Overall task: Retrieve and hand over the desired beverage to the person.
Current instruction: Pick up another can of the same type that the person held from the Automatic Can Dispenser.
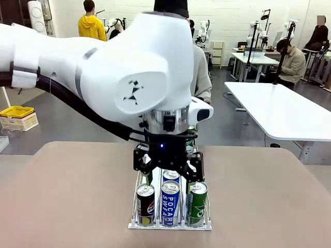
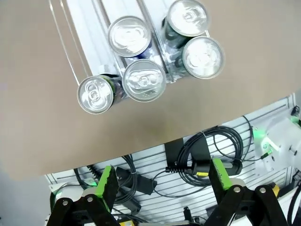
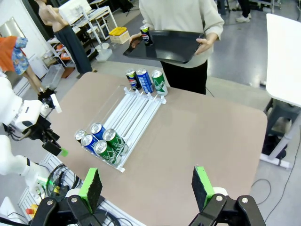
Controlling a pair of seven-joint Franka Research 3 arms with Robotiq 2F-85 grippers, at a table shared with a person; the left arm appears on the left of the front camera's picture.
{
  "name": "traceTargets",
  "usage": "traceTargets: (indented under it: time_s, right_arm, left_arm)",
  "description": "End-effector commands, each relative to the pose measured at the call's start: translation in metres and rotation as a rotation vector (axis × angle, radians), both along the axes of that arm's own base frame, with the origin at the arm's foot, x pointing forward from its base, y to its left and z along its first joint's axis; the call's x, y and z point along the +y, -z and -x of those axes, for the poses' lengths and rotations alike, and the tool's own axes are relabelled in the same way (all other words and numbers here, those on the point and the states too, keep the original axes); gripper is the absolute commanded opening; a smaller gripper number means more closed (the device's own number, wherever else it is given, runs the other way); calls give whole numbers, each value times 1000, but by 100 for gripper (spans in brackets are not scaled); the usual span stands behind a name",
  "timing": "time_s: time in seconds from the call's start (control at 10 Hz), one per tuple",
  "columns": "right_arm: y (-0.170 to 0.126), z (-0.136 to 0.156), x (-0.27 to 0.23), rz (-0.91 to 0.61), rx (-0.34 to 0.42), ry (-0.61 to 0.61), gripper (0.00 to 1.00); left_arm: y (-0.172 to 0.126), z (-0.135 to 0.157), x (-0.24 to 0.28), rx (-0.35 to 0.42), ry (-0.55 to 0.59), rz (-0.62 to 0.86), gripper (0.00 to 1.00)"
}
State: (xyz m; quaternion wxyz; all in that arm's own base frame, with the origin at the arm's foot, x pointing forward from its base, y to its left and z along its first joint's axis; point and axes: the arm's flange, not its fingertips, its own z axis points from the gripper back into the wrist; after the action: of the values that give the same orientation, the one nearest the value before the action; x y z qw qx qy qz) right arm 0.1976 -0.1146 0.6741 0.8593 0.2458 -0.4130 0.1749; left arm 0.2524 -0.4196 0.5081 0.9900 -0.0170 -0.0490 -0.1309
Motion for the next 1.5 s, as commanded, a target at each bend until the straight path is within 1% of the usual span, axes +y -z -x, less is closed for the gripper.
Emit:
traceTargets:
  time_s: [0.0, 0.2, 0.4, 0.6, 0.8, 1.0, 1.1, 1.4]
  right_arm:
    - [1, -1, 1, -8, -1, -13, 100]
    - [1, -1, 1, -8, -1, -13, 100]
    - [1, -1, 1, -8, -1, -13, 100]
    - [1, -1, 1, -8, -1, -13, 100]
    - [1, -1, 1, -8, -1, -13, 100]
    - [1, -1, 1, -8, -1, -13, 100]
    - [1, -1, 1, -8, -1, -13, 100]
    - [1, -1, 1, -8, -1, -13, 100]
  left_arm:
    - [23, -6, -1, -7, -91, -8, 100]
    - [40, -16, -7, -3, -196, 13, 100]
    - [50, -34, -11, -9, -237, 16, 100]
    - [61, -40, -12, -26, -283, -5, 100]
    - [64, -52, -11, -55, -296, -13, 100]
    - [66, -55, -13, -69, -304, 5, 100]
    - [66, -61, -14, -66, -303, 12, 100]
    - [71, -65, -22, -60, -290, 23, 100]
